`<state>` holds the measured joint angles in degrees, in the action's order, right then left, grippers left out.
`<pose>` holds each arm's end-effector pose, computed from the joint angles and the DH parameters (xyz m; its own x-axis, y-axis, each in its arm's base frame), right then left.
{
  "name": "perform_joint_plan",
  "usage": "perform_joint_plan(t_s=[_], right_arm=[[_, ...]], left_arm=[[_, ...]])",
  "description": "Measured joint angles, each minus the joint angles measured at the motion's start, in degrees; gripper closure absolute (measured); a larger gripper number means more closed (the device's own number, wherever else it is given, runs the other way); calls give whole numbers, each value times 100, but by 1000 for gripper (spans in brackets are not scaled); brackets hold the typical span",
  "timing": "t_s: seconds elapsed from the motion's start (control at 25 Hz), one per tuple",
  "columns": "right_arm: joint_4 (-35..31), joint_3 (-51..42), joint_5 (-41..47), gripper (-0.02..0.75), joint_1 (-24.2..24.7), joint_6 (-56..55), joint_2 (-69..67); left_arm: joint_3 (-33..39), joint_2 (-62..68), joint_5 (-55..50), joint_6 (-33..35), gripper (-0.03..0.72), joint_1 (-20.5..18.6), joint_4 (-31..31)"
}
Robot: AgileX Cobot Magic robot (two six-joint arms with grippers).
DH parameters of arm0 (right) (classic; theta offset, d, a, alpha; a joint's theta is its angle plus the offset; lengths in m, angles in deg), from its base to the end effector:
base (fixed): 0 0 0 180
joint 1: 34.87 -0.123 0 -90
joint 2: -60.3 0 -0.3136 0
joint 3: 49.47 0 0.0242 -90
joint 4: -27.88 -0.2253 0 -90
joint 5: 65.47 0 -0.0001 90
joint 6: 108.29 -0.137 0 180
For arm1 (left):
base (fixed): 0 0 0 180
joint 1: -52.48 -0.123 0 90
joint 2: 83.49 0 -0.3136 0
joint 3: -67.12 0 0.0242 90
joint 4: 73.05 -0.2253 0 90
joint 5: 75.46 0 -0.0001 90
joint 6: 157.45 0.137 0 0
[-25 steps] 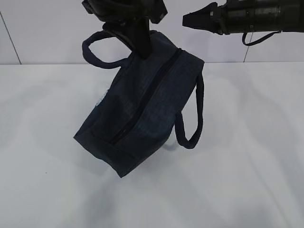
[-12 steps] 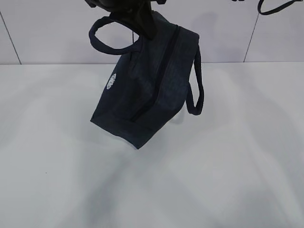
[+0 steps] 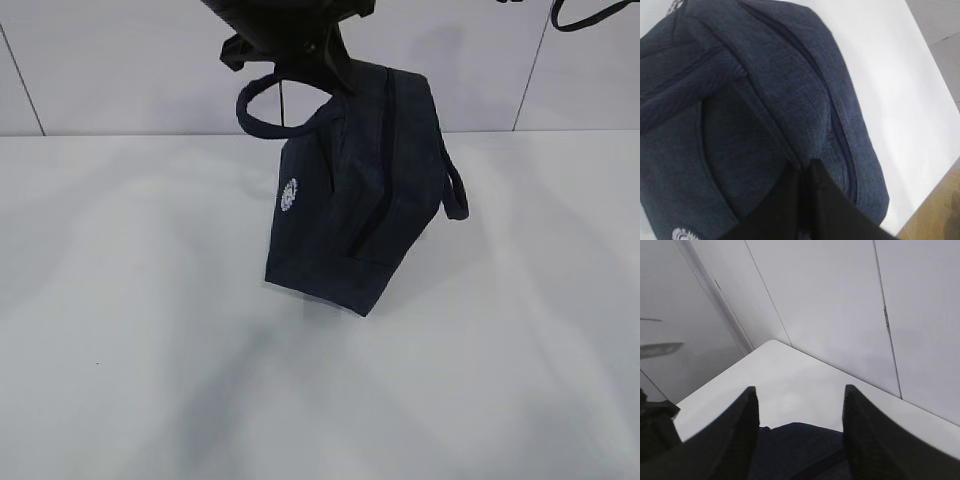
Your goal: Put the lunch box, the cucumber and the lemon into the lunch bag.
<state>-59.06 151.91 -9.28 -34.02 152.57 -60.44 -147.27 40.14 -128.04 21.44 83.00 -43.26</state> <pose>0.4623 0.1069 0.3614 -0.2908 0.0399 -0.9560 -0.7800 0.5687 0.2610 0.3887 -0.2919 0.3179 -0.8399 0.1252 -0.5281 0.4302 0.7468 -0.5071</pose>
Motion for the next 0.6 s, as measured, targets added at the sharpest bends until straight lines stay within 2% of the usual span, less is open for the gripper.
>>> perform_joint_plan(t_s=[0.36,0.52,0.6], right_arm=[[3,0,0,328,114,-12,0],[3,0,8,328,114,-12,0],[3,0,8,327,114,-12,0]], left_arm=[[-12,574,-204,-47,694,-392,80],[-31,717,-389,-235,687,-419,-277],[-31,721,-452,-267,661,-419,-493]])
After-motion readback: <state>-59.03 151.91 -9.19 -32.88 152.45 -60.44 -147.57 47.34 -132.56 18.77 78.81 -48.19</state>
